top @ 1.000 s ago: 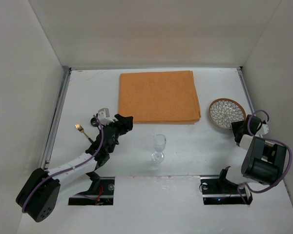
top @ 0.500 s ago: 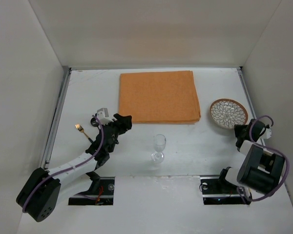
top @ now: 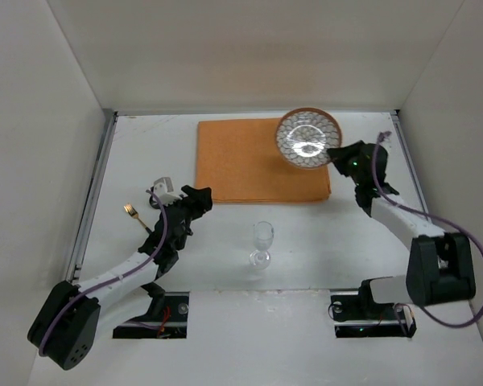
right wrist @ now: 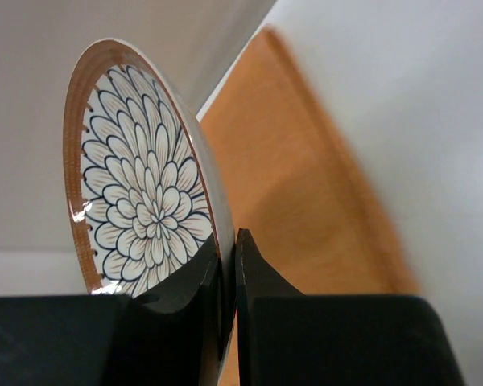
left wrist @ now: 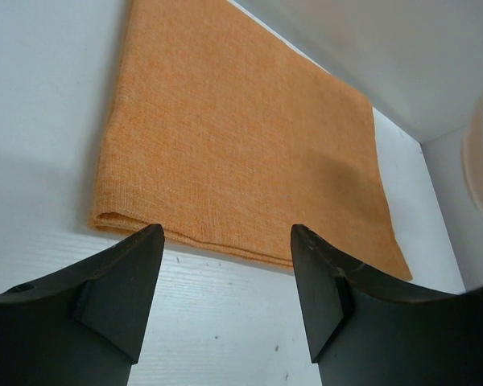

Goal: Set the dinner table for one person

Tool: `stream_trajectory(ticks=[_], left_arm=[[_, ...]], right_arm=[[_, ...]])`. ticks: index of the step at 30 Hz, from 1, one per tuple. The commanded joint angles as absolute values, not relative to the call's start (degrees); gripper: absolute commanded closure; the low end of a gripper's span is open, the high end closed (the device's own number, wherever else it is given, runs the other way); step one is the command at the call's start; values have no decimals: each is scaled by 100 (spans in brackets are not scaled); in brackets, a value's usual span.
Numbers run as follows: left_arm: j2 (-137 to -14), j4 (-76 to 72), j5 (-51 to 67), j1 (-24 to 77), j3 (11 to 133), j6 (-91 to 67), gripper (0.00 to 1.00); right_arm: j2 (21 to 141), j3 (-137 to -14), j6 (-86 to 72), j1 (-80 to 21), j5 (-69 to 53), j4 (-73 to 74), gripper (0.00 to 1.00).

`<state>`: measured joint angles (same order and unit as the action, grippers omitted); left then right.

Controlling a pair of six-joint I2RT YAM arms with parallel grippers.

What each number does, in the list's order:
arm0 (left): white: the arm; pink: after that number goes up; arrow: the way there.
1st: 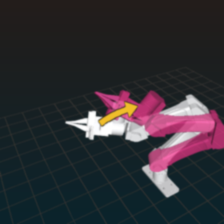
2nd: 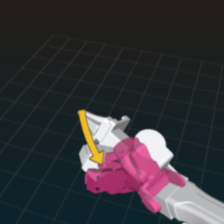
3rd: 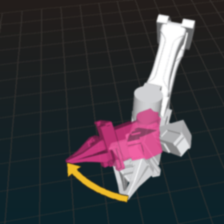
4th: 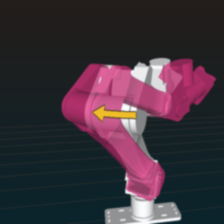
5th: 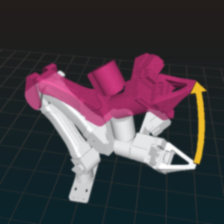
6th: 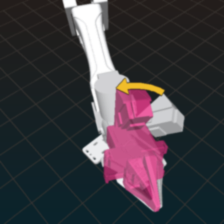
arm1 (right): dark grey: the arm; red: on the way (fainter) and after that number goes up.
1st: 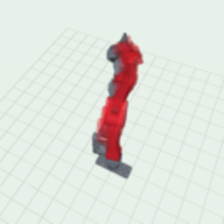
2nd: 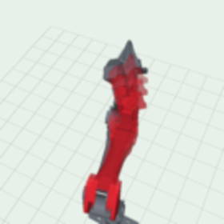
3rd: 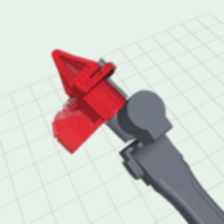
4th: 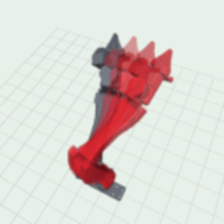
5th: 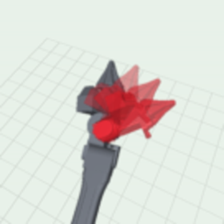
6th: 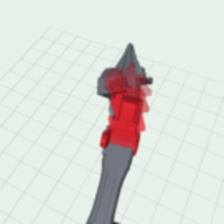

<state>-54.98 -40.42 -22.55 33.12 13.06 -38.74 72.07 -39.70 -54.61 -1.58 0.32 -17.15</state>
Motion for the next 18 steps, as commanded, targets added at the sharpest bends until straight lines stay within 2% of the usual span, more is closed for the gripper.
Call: stream_trajectory(ticks=[1,9,18], left_arm=[[-5186,-4123,-2347,3125,1213,-3814,38],[-4992,-4017,-2391,3010,1178,-3779,38],[-5098,-4025,-2390,2975,1195,-3771,38]], right_arm=[[8082,-4998,-5563,-1021,35,-2715,99],[10184,-6775,-5888,-1823,88,-2909,99],[11319,-7356,-6135,-2052,-35,-2822,98]])
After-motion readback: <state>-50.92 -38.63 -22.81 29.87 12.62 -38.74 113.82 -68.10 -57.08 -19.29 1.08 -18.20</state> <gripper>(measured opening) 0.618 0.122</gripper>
